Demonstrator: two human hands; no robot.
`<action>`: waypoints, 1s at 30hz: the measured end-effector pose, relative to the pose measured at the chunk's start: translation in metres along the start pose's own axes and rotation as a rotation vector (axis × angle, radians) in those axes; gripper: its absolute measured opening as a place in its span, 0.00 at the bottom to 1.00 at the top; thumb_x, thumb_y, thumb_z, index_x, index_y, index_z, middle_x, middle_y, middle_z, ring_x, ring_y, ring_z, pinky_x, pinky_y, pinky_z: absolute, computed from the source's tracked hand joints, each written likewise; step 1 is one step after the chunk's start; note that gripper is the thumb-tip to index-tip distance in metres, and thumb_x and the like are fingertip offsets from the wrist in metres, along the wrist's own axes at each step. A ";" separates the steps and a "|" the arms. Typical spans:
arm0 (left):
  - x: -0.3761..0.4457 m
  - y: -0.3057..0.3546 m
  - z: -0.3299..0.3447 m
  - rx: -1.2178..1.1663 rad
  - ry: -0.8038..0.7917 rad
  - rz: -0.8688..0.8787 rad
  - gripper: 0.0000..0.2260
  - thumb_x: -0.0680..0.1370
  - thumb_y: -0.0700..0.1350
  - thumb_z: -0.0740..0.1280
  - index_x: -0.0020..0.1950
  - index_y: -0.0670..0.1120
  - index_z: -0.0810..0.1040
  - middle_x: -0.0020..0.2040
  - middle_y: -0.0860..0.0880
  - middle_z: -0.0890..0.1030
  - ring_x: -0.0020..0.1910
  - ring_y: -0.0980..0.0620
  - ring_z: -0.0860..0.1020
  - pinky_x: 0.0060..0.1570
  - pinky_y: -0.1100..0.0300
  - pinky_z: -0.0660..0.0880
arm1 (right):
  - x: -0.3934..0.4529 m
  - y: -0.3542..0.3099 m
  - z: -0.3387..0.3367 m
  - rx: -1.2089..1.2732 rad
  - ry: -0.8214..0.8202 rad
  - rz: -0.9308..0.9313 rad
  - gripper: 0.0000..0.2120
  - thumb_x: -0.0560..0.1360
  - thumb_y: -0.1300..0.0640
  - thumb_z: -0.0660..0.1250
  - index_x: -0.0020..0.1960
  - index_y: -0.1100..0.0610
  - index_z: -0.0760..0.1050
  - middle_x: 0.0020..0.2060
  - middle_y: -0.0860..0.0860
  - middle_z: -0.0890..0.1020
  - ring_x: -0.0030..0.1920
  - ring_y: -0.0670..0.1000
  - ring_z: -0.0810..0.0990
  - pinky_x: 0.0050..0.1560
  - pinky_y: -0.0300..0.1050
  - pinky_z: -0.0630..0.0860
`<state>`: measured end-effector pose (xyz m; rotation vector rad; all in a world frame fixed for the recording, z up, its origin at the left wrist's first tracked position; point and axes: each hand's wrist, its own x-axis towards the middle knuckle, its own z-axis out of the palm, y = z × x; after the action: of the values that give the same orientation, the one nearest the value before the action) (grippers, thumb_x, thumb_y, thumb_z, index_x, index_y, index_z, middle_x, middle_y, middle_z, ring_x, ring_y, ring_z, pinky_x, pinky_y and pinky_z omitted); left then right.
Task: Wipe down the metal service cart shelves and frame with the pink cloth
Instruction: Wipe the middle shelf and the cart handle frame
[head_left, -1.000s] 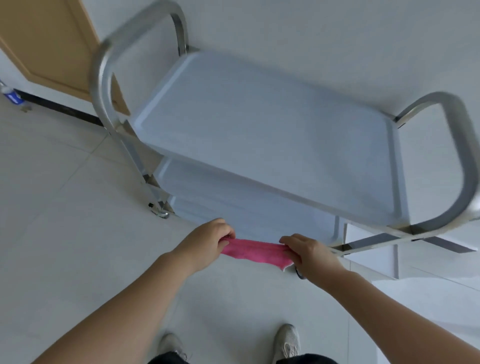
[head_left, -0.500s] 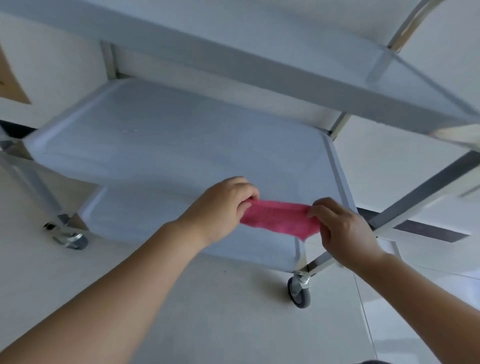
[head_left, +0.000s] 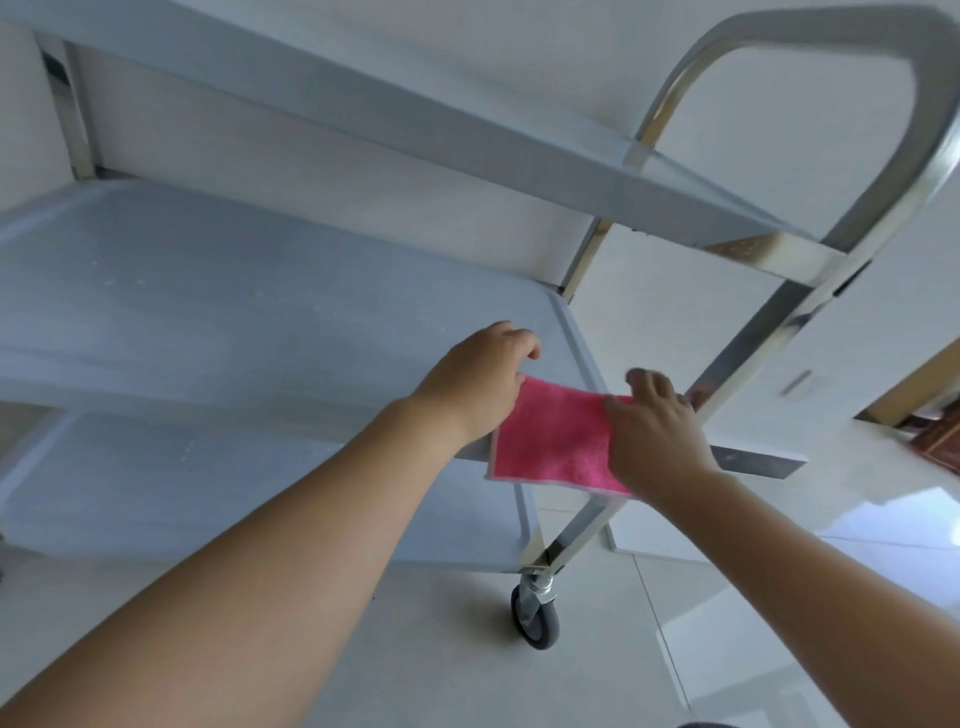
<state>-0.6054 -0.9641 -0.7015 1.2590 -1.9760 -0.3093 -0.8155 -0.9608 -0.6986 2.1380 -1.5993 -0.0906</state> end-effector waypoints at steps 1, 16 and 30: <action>-0.002 -0.001 0.000 0.018 0.002 0.015 0.09 0.76 0.38 0.63 0.55 0.44 0.76 0.56 0.47 0.76 0.51 0.48 0.76 0.52 0.52 0.74 | -0.001 -0.001 0.003 0.016 0.013 -0.106 0.21 0.71 0.61 0.64 0.63 0.54 0.73 0.65 0.59 0.69 0.66 0.62 0.67 0.65 0.57 0.69; -0.062 -0.055 -0.013 0.097 -0.063 0.004 0.07 0.77 0.43 0.60 0.49 0.45 0.78 0.49 0.49 0.77 0.51 0.48 0.73 0.46 0.50 0.75 | 0.017 -0.025 0.032 0.441 -0.206 -0.451 0.23 0.79 0.45 0.42 0.73 0.48 0.47 0.74 0.48 0.54 0.75 0.50 0.52 0.75 0.52 0.50; -0.079 -0.079 -0.027 0.161 -0.022 0.036 0.11 0.78 0.47 0.57 0.50 0.45 0.78 0.49 0.50 0.78 0.51 0.48 0.74 0.46 0.53 0.74 | 0.032 -0.036 0.010 0.424 -0.151 -0.313 0.25 0.80 0.44 0.43 0.74 0.53 0.58 0.74 0.47 0.58 0.75 0.48 0.52 0.75 0.49 0.50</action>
<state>-0.5150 -0.9295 -0.7643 1.3233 -2.0734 -0.1489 -0.7764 -0.9859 -0.7143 2.7588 -1.4474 -0.0119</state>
